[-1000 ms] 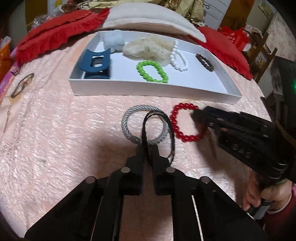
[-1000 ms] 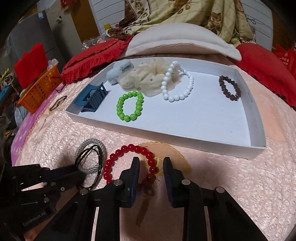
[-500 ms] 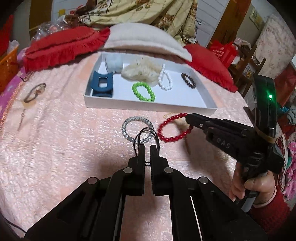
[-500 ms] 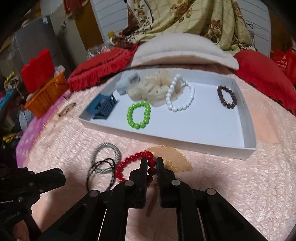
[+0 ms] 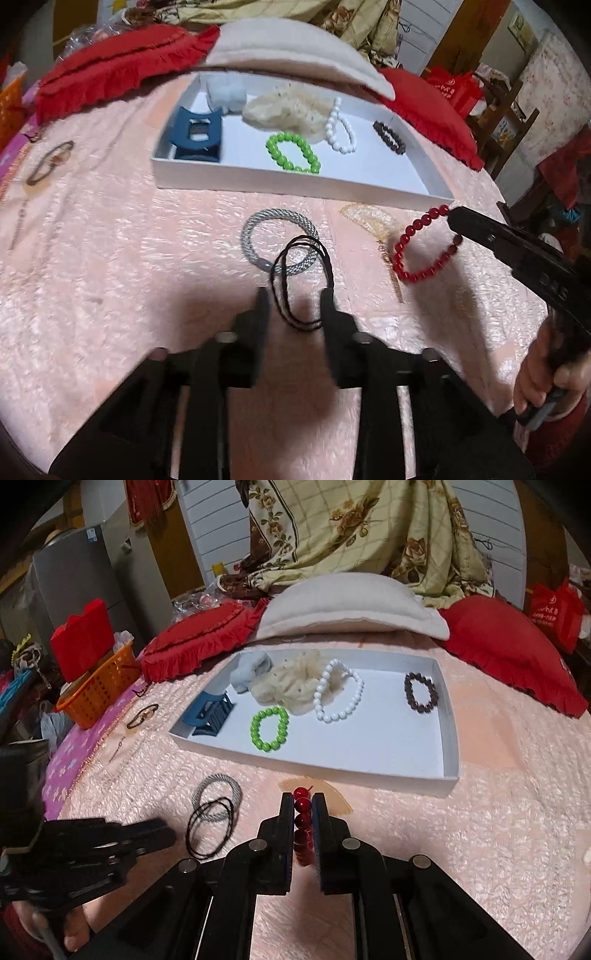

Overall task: Organize jewelry
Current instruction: 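Grasp the red bead bracelet with the right tool while the left grasps the black hair ties, then lift the red bracelet and black hair ties toward the tray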

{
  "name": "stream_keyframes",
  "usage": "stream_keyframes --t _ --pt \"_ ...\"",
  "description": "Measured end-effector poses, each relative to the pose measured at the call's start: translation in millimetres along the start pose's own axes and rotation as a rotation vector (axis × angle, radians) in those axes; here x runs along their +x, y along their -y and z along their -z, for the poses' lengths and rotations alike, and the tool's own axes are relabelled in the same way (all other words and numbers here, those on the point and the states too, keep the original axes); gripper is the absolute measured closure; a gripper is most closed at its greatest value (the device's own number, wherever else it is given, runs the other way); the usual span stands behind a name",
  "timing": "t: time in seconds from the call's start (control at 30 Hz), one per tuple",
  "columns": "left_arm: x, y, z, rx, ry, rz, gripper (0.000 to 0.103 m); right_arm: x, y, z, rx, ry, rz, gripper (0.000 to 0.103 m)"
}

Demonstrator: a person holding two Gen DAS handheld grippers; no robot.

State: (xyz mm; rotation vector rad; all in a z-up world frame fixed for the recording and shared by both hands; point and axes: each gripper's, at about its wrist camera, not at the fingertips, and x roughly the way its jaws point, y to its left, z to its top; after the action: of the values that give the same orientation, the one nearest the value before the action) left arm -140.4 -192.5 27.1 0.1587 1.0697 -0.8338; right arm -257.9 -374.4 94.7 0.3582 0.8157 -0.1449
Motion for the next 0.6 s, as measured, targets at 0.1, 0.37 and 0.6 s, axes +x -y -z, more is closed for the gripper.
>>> stream_keyframes --t 0.1,0.37,0.6 --pt "15 4 0 0.004 -0.028 0.006 0.071 5 6 5 0.02 -0.01 -0.001 0.094" --pt "13 3 4 -0.012 -0.037 -0.025 0.101 8 15 4 0.046 -0.015 -0.005 0.094" --pt "-41 3 -3 -0.013 0.037 0.05 0.101 -8 21 -7 0.069 0.023 -0.007 0.094"
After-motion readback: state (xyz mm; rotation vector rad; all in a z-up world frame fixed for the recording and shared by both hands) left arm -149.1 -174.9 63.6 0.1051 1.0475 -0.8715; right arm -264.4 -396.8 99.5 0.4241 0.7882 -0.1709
